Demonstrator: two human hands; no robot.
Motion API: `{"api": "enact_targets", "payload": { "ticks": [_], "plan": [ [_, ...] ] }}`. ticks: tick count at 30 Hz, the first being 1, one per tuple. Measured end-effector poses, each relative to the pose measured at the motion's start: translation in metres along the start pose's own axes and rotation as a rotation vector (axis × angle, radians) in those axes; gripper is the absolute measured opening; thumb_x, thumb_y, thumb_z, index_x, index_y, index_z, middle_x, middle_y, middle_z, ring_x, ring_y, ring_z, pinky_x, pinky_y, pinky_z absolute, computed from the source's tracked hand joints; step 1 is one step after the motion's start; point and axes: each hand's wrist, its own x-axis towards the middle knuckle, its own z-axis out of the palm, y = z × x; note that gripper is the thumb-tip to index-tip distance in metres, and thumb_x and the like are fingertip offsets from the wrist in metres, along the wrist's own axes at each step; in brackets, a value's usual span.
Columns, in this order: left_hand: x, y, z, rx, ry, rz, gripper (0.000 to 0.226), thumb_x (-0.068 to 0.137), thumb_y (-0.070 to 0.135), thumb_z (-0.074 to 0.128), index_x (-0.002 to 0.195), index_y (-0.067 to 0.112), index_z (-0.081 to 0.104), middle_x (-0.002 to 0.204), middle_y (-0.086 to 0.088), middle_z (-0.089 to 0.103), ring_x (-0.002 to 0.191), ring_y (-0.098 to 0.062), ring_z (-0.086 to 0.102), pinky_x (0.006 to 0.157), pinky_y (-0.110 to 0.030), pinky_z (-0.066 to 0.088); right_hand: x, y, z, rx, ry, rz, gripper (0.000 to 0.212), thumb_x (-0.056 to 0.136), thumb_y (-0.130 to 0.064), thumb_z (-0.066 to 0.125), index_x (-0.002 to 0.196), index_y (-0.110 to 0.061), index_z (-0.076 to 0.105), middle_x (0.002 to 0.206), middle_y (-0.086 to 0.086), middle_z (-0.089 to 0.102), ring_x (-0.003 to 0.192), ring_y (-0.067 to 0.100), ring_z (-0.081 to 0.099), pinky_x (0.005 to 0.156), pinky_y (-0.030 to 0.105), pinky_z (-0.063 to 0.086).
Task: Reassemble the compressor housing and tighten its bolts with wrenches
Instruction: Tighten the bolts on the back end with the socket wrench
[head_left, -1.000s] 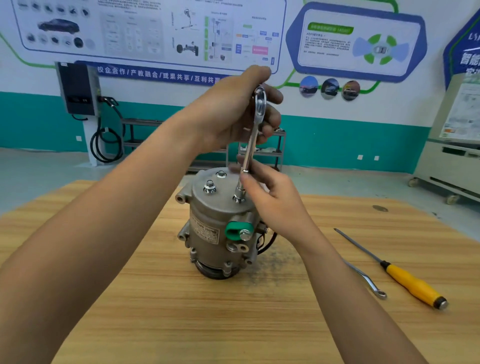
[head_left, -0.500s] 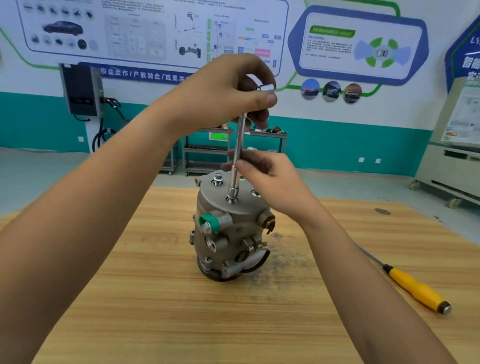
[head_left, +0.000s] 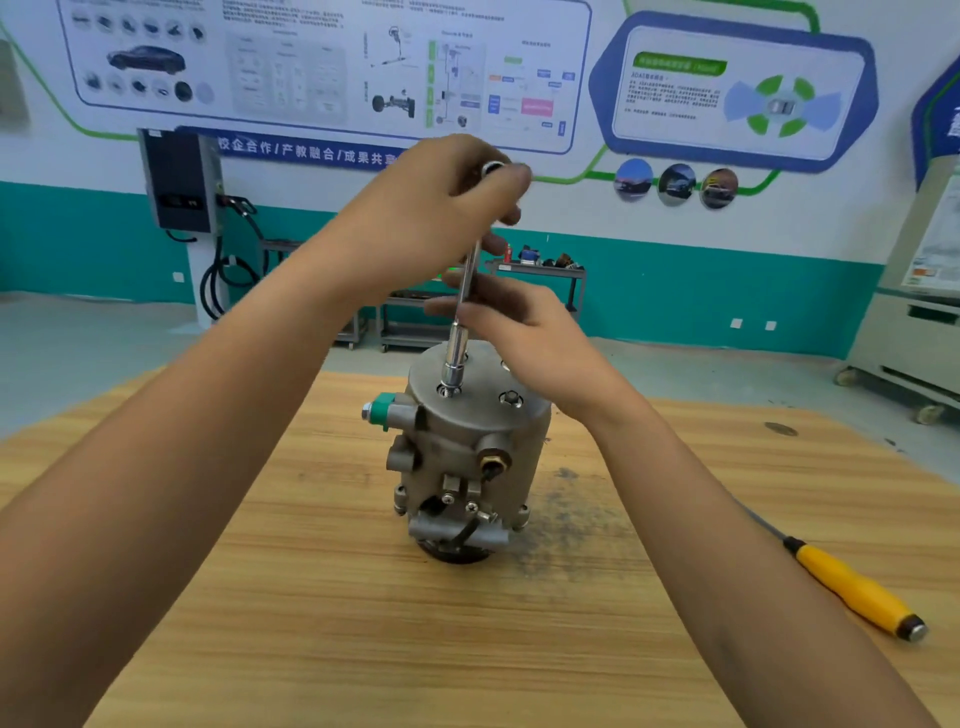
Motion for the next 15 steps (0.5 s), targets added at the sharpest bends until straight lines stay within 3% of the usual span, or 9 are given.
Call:
{"api": "enact_targets", "payload": {
  "ticks": [4,8,11,15],
  "plan": [
    [0.008,-0.016,-0.007,-0.484,-0.04,-0.135,0.016,0.098,0.02,0.04,0.093,0.016,0.054,0.095,0.0,0.07,0.086,-0.017,0.07,0.077,-0.029,0.057,0.008,0.0,-0.005,-0.005,-0.024,-0.019,0.018,0.093,-0.006,0.054,0.093,-0.022,0.063,0.075,-0.017,0.07,0.085,-0.006,0.064,0.086,0.012,0.048],
    [0.016,-0.022,-0.001,-0.837,0.116,-0.275,0.023,0.097,0.017,0.039,0.082,0.01,0.055,0.072,-0.001,0.064,0.072,-0.018,0.071,0.063,-0.025,0.053,0.013,0.001,-0.002,-0.072,0.104,-0.09,0.018,0.081,-0.01,0.071,0.077,-0.026,0.064,0.064,-0.016,0.068,0.07,-0.001,0.065,0.069,0.015,0.051],
    [0.02,-0.024,0.005,-0.812,0.081,-0.324,0.029,0.098,0.022,0.038,0.078,0.012,0.057,0.056,0.005,0.06,0.054,-0.01,0.063,0.056,-0.021,0.047,0.016,0.002,0.005,-0.172,0.214,-0.149,0.024,0.074,-0.015,0.077,0.066,-0.028,0.059,0.059,-0.015,0.062,0.06,-0.004,0.058,0.061,0.016,0.05],
    [0.024,-0.022,0.007,-0.723,0.023,-0.318,0.035,0.097,0.035,0.039,0.078,0.012,0.058,0.043,0.008,0.042,0.041,-0.011,0.046,0.051,-0.021,0.037,0.017,0.001,0.013,-0.264,0.232,-0.144,0.022,0.079,-0.023,0.074,0.069,-0.026,0.055,0.065,-0.011,0.059,0.063,0.002,0.055,0.06,0.014,0.041]
  ]
}}
